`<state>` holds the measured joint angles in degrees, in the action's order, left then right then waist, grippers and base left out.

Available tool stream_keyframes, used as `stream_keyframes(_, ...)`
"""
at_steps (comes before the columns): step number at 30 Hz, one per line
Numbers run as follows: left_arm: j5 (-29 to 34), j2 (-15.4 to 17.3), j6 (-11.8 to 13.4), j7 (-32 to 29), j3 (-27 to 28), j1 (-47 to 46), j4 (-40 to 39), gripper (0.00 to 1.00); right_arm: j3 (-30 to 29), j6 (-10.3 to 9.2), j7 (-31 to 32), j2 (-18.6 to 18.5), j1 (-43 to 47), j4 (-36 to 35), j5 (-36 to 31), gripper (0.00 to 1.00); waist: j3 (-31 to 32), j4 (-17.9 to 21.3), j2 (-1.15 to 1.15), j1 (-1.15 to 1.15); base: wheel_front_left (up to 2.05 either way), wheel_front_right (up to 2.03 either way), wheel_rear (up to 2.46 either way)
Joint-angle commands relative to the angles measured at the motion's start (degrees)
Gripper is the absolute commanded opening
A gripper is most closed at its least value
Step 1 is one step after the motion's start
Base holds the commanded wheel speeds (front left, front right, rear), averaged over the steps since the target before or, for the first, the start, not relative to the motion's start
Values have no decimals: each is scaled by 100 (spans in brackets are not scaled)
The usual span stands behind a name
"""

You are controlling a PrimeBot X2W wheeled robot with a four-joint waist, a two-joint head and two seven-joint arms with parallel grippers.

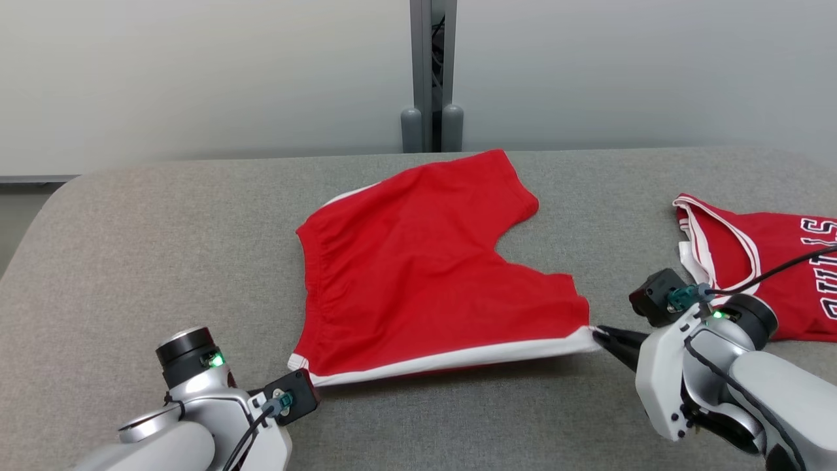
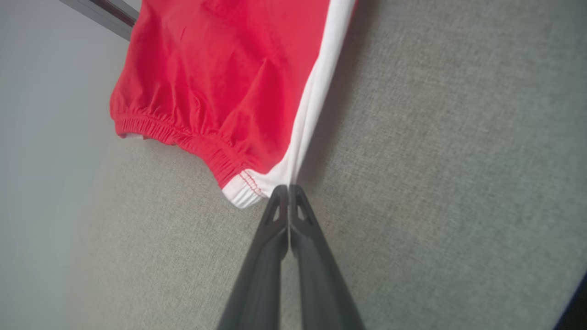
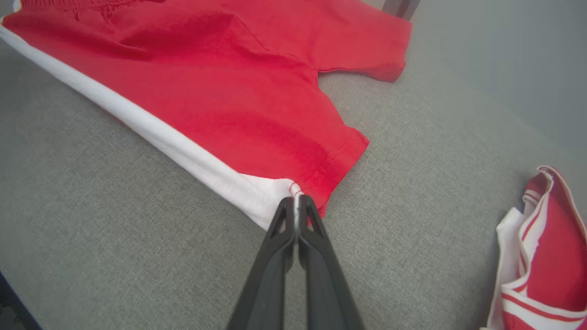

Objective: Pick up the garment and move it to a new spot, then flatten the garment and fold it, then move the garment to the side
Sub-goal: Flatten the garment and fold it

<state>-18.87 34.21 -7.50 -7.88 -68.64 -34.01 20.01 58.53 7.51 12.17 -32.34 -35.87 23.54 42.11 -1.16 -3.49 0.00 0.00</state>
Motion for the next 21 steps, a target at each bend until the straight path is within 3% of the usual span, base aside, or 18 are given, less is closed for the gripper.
stream_keyframes(1,-100,148,8,-102,-50,101,-113,0,56,-3,133,-135,80,-113,117,0,98,-19,0,0,0,0,0)
stream_keyframes(12,-1093,1066,7,-1357,-381,498,-1935,0,-15,-3,1570,-962,649,-1220,1083,0,369,-57,0,0,0,0,0)
stream_keyframes(18,-1366,1315,13,-1770,-413,728,-2578,0,-399,-2,2129,-1042,1204,-1643,1232,0,408,-75,0,0,0,0,0)
stream_keyframes(21,-1512,1303,154,-1767,-353,821,-2778,0,-669,-2,2184,-1001,1377,-1850,1091,0,383,-66,0,0,0,0,0)
